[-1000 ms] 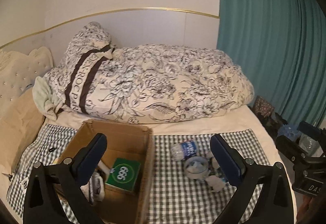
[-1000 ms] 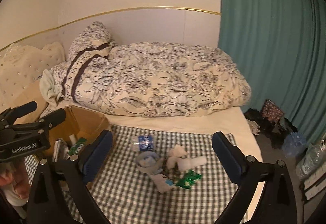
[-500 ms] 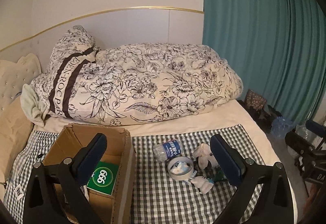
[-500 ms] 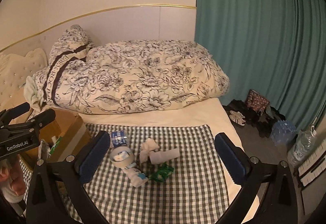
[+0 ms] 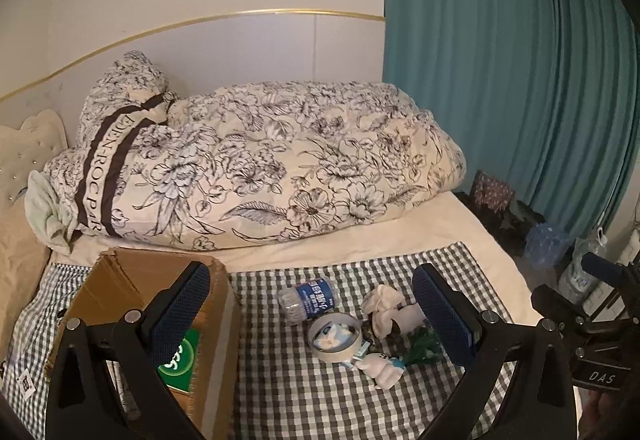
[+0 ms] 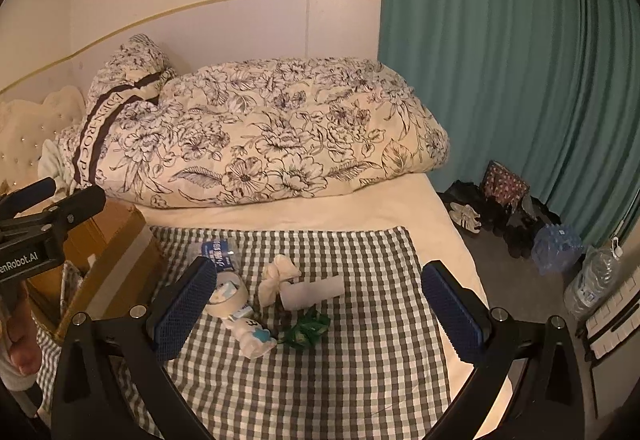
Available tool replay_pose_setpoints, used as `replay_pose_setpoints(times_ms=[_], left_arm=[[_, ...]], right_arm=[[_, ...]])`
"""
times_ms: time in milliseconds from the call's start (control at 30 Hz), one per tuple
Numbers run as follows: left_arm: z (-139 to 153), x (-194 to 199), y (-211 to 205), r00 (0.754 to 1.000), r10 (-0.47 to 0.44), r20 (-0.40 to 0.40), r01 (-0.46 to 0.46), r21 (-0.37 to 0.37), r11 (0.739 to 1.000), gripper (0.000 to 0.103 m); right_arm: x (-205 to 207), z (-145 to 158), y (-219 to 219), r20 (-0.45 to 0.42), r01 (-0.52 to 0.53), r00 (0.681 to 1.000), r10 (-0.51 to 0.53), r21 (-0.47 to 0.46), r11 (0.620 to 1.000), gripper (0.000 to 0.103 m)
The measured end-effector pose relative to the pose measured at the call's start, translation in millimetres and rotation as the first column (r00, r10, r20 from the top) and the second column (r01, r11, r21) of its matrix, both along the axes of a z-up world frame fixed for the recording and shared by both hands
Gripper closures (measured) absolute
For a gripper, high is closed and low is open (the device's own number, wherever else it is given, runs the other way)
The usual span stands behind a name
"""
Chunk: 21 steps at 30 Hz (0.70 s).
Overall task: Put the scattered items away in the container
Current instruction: 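Move both tools back from the box toward the items on the cloth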
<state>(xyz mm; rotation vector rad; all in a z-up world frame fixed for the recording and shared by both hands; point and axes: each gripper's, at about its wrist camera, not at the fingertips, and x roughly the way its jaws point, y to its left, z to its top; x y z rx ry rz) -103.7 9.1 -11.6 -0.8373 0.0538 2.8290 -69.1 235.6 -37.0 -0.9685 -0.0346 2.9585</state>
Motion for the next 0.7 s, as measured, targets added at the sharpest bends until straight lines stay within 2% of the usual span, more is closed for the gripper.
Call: replay_pose_setpoints(times_ms=[333, 700], left_arm=[[-29, -20, 23, 0.998, -0.038, 0.047, 0.039, -0.023, 0.999, 0.0], [-70, -46, 37, 0.992, -0.045, 0.119, 0.05, -0.04, 0.998, 0.0]], right_arm=[[-10, -19, 26, 0.032, 0.052, 0.998, -0.051, -0.011, 0.999, 0.0], [-23, -50, 36, 0.085, 0.044, 0.995, -0.044, 0.003, 0.999, 0.0]])
